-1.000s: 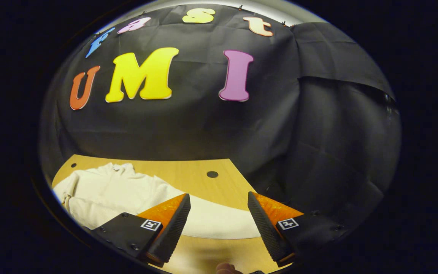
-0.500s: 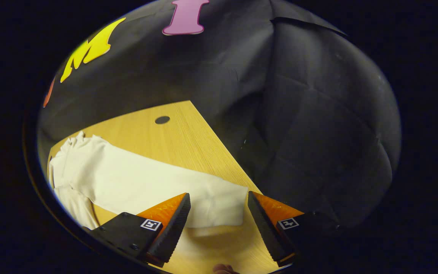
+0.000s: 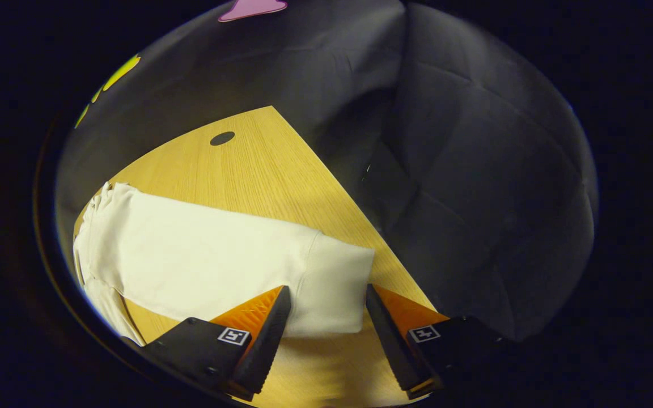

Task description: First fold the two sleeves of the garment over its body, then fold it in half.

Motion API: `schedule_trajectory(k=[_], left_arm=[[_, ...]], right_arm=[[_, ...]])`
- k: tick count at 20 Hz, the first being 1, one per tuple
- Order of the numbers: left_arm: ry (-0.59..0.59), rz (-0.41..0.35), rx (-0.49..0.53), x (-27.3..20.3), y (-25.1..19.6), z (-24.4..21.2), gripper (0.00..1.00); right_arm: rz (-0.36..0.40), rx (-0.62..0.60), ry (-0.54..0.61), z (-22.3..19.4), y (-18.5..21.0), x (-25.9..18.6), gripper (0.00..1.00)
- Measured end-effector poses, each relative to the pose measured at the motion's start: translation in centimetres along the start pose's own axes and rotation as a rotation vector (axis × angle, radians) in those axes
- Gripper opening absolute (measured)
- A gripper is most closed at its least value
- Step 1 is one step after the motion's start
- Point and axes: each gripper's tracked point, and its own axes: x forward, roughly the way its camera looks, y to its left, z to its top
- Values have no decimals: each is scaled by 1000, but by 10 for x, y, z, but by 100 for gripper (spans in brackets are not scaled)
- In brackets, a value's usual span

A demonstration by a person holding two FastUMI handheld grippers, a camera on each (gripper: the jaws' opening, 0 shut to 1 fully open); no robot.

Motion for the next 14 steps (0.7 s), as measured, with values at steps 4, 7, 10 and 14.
schedule_trajectory(k=[4, 7, 10, 14], left_arm=[[-9, 5, -15, -4, 11, -3, 99], [3, -2, -5, 2, 22, -8, 99], [11, -19, 22, 8, 36, -11, 99], [52, -52, 24, 23, 55, -21, 99]], right_arm=[[3, -3, 37, 1, -4, 0, 71], [25, -2, 32, 1, 4, 1, 41], [-6, -1, 22, 3, 5, 0, 17], [-26, 110, 16, 10, 5, -9, 0]])
